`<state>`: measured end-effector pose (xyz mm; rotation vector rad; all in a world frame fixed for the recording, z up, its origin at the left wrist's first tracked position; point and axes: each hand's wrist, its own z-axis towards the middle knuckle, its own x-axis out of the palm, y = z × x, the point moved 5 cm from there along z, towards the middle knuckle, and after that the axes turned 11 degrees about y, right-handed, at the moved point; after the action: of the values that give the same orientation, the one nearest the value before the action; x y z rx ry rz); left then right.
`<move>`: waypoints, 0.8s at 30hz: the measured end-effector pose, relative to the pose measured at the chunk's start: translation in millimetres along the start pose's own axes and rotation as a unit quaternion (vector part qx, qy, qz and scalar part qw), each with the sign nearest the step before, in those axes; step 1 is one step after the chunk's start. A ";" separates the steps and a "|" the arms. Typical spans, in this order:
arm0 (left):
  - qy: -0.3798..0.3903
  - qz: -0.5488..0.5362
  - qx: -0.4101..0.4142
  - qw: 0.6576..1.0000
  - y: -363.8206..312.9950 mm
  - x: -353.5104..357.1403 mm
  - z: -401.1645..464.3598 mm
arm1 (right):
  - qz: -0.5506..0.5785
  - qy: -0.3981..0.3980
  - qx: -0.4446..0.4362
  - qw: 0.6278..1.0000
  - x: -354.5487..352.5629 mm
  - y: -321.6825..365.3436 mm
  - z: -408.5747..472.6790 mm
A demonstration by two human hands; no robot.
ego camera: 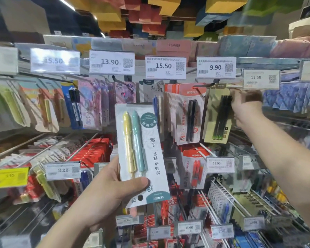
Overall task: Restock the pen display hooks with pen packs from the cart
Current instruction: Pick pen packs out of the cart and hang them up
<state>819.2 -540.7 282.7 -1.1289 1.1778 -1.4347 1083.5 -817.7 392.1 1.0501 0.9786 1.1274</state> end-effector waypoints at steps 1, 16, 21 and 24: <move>0.005 0.012 -0.001 1.000 -1.6 0.8 -0.5 | 0.008 -0.001 0.002 1.000 -0.2 0.7 0.2; 0.114 0.231 -0.101 0.961 -40.1 -10.0 -18.5 | -0.191 -0.013 -0.425 0.885 14.8 5.4 -142.8; 0.147 0.346 -0.118 0.919 -61.5 -11.8 -8.5 | -0.212 0.130 -0.488 0.836 47.9 24.2 -188.4; 0.147 0.396 -0.134 0.897 -72.2 -9.5 -2.5 | -0.300 0.231 -0.493 0.783 71.0 31.9 -208.8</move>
<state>810.6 -523.4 353.0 -0.4779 1.8226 -0.8231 887.1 -714.8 370.7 -0.4054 0.8055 1.1212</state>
